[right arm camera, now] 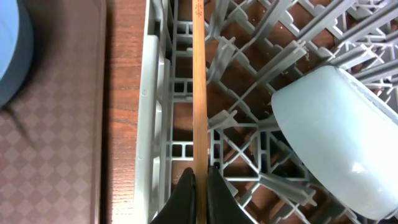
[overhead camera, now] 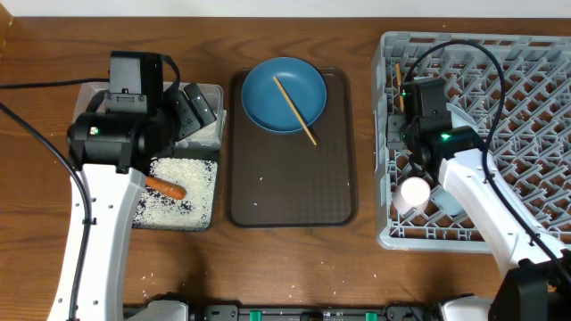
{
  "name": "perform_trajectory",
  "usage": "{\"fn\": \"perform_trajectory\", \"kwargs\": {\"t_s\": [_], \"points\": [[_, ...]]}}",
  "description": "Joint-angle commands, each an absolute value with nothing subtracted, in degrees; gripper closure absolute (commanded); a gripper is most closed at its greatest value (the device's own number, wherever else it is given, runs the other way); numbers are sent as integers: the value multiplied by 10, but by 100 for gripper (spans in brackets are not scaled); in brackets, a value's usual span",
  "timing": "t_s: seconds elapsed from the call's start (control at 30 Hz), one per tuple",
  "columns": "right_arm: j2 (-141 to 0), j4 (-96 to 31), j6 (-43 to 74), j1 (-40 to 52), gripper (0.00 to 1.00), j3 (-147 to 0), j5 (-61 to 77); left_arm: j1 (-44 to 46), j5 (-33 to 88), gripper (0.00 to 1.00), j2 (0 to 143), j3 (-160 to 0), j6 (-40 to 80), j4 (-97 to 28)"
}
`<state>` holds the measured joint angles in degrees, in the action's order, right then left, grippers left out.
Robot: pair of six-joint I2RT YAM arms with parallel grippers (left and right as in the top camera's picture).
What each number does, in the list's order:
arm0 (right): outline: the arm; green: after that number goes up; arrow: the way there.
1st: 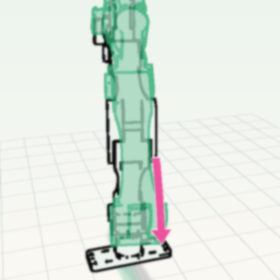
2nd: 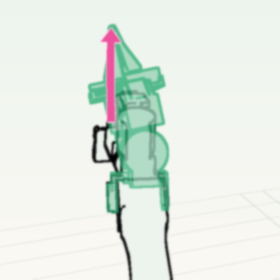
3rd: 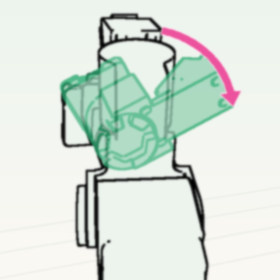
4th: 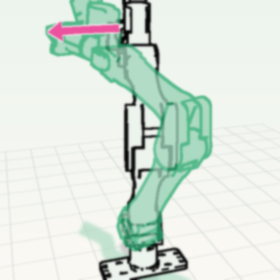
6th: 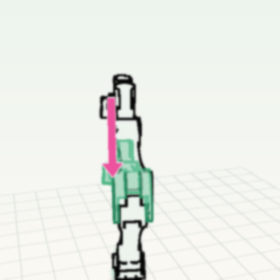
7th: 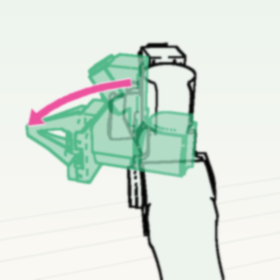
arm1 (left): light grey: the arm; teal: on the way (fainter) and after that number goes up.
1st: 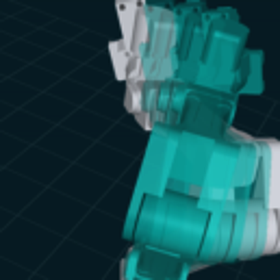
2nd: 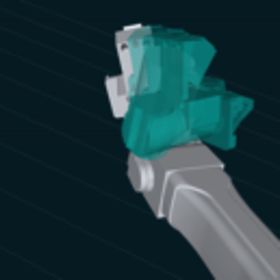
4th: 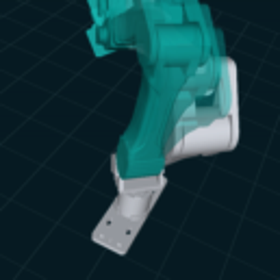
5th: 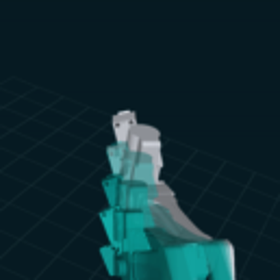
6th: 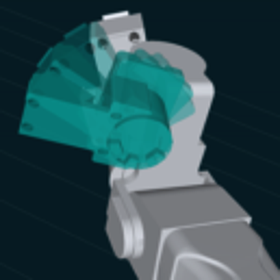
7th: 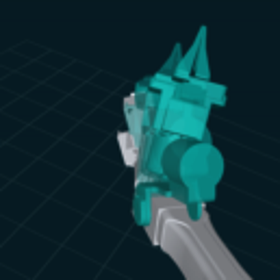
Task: Sort waste into correct bins and load items into the dishwasher rack
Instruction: 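Lower the chopstick upright into the rack's left edge and release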
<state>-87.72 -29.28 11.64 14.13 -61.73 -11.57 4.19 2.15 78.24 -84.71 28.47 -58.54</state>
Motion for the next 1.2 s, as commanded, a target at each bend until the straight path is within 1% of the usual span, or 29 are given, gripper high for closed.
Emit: {"fn": "perform_trajectory", "kwargs": {"t_s": [0.0, 0.17, 0.3, 0.33, 0.37, 0.47, 0.5, 0.7, 0.73, 0.77, 0.8, 0.83, 0.87, 0.9, 1.03, 1.13, 1.17], "points": [[-881, -289, 106, 139, 97, -611, -118, 39, 12, 1, 783, -845, 281, -587], [-882, -285, 106, 139, 98, -611, -118, 39, 12, 1, 783, -845, 281, -587], [-884, -285, 106, 139, 97, -611, -117, 39, 12, 1, 783, -845, 281, -587], [-884, -285, 106, 139, 94, -611, -117, 39, 12, 1, 783, -845, 281, -587], [-884, -285, 106, 139, 89, -611, -117, 39, 12, 1, 783, -845, 281, -587], [-884, -285, 106, 139, 67, -611, -116, 39, 12, 1, 783, -845, 281, -587], [-884, -285, 106, 139, 66, -611, -116, 39, 12, 1, 783, -845, 281, -587], [-884, -286, 106, 139, 66, -611, -113, 39, 12, 1, 783, -845, 281, -587], [-884, -286, 106, 139, 64, -611, -110, 39, 12, 1, 783, -845, 281, -587], [-884, -285, 106, 139, 59, -611, -108, 39, 12, 1, 783, -845, 281, -587], [-884, -285, 106, 139, 52, -611, -104, 39, 12, 1, 783, -845, 281, -587], [-884, -285, 106, 139, 40, -611, -99, 39, 12, 1, 783, -845, 281, -587], [-884, -285, 106, 139, 23, -611, -94, 39, 12, 1, 783, -845, 281, -587], [-884, -284, 106, 139, 2, -611, -94, 39, 12, 1, 783, -845, 281, -587], [-884, -284, 106, 139, 1, -611, -88, 39, 12, 1, 783, -845, 281, -587], [-884, -280, 106, 140, 1, -611, -54, 39, 12, 1, 783, -845, 281, -587], [-884, -279, 106, 140, 5, -611, -38, 39, 12, 1, 783, -845, 281, -587]]}}
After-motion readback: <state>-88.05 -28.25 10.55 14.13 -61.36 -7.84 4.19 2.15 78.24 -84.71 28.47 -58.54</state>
